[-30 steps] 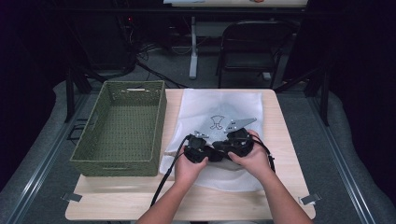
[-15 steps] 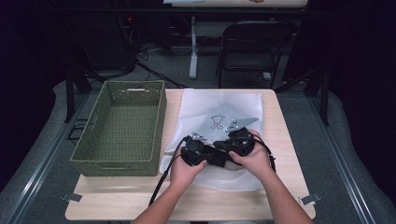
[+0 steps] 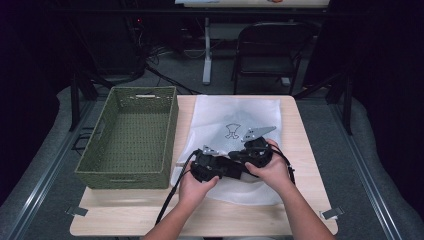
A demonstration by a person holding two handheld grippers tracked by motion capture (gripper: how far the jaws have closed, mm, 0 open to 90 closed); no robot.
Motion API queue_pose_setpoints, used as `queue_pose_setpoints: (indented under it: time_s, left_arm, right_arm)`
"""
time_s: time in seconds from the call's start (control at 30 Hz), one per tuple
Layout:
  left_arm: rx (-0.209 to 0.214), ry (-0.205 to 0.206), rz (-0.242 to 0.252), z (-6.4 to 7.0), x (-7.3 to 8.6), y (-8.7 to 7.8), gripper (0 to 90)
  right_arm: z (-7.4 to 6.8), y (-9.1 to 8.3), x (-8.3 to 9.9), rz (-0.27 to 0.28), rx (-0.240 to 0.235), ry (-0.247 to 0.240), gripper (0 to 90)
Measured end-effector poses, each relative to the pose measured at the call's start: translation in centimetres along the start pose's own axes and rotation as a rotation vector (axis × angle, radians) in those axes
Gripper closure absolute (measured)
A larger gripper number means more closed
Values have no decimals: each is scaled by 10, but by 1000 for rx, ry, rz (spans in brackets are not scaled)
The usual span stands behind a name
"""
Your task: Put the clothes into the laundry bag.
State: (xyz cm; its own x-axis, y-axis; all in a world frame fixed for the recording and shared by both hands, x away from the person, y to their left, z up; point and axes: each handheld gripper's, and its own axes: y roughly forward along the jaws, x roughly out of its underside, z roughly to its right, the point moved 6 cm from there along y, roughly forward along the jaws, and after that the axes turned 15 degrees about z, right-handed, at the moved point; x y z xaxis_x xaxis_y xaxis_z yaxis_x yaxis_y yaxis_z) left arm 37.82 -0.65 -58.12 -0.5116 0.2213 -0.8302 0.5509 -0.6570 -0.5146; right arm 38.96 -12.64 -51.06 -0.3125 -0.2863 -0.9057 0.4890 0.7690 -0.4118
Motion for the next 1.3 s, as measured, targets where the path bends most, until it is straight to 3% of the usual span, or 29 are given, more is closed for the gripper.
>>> queue_pose_setpoints:
  time_s: [0.33,0.8,0.93,1.3]
  left_arm:
    - [3,21,7,3,3,-13,587]
    - [12,45,35,0,3,-48,575]
    - [-3,64,35,-4,3,-61,582]
    - [-25,49,52,-13,9,-85,574]
  right_arm:
    - [0,0,1,-4,2,-3,897]
    - [-2,-1,4,-22,3,-3,897]
    - [-3,-2,6,-40,6,-5,897]
    - [-2,-7,11,-66,7,-2,897]
